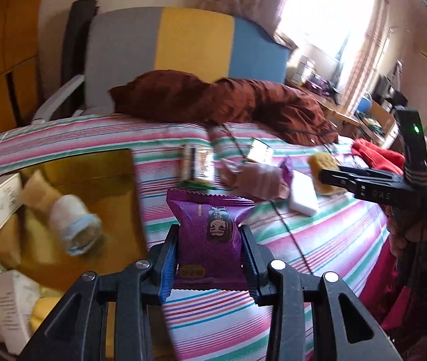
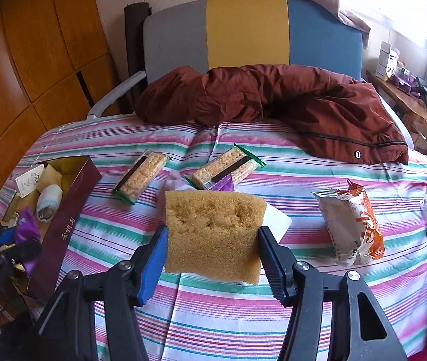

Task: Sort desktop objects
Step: 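Carry the tan sponge and purple packet over the gold tray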

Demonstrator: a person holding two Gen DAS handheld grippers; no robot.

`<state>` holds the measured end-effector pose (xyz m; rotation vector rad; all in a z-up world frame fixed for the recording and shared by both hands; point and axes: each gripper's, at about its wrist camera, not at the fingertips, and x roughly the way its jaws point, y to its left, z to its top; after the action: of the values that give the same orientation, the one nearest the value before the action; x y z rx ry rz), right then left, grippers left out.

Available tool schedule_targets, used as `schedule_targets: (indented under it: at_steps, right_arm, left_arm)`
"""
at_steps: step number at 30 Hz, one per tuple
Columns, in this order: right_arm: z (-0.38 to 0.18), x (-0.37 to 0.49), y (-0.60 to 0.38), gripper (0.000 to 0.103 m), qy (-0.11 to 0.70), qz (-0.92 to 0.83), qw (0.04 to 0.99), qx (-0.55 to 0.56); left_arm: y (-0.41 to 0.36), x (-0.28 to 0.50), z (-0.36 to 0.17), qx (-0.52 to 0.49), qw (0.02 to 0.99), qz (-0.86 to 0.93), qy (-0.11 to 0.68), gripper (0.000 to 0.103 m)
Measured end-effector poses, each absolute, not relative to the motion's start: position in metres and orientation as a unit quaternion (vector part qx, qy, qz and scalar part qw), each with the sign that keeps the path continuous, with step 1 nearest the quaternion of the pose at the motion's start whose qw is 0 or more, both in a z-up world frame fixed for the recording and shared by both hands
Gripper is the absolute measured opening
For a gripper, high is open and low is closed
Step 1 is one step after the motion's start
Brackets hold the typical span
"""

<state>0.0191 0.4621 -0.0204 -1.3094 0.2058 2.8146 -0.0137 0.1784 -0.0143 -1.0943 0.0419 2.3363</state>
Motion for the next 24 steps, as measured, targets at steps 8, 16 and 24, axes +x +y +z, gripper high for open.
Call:
schedule_targets:
  at_steps: [8, 16, 24]
  right_arm:
    - [-0.015, 0.020, 0.437, 0.060, 0.061, 0.905, -0.012, -0.420]
    - [0.000, 0.023, 0.371, 0.060, 0.041, 0.905, -0.092, -0.413]
    - [0.001, 0.023, 0.285, 0.060, 0.027, 0.892, -0.192, -0.408]
  left_arm:
    - [0.110, -0.031, -0.011, -0.403, 0.210, 0.890, -0.018, 0.038]
    - [0.048, -0.049, -0.014, -0.401, 0.144, 0.904, -0.035, 0.038]
    - [0.009, -0.062, -0.021, -0.405, 0.099, 0.908, -0.039, 0.038]
